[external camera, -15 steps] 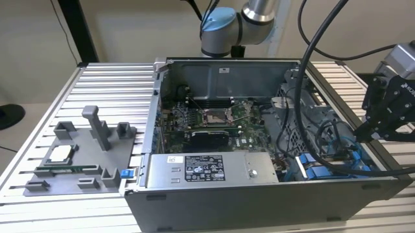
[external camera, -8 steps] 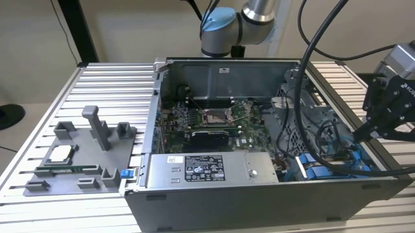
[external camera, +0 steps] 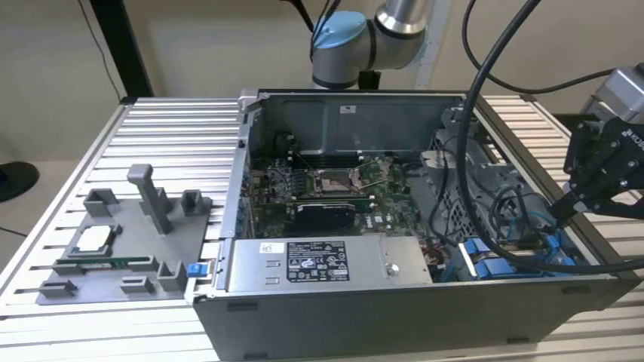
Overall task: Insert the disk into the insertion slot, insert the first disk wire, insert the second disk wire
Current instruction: 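Insert the second disk wire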
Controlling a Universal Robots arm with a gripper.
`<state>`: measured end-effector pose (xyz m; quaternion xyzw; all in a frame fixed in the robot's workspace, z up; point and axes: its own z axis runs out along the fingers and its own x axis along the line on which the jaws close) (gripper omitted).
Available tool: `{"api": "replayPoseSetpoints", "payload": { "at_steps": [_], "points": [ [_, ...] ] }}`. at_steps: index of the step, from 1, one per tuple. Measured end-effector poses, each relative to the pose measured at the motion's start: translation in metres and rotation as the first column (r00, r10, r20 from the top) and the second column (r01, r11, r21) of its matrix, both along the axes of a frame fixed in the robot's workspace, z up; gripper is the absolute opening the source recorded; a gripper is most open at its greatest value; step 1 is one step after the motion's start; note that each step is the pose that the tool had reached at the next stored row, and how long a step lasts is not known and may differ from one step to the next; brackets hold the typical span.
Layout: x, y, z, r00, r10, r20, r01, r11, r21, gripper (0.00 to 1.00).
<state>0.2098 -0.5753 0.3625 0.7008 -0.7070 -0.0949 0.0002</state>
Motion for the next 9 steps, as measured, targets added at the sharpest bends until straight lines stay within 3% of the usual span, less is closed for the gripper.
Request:
{"api": "replayPoseSetpoints", "payload": {
  "at_steps": [1, 5, 9],
  "points": [
    [0.0000, 0.0000, 0.0000, 1.0000, 0.000, 0.0000, 0.000, 1.0000, 0.0000, 1.00],
    [0.0001, -0.0006, 0.0004, 1.0000, 0.000, 0.0000, 0.000, 1.0000, 0.0016, 1.00],
    [0.0000, -0.0027, 0.0089, 1.0000, 0.000, 0.0000, 0.000, 0.9999, 0.0148, 1.00]
  ]
}}
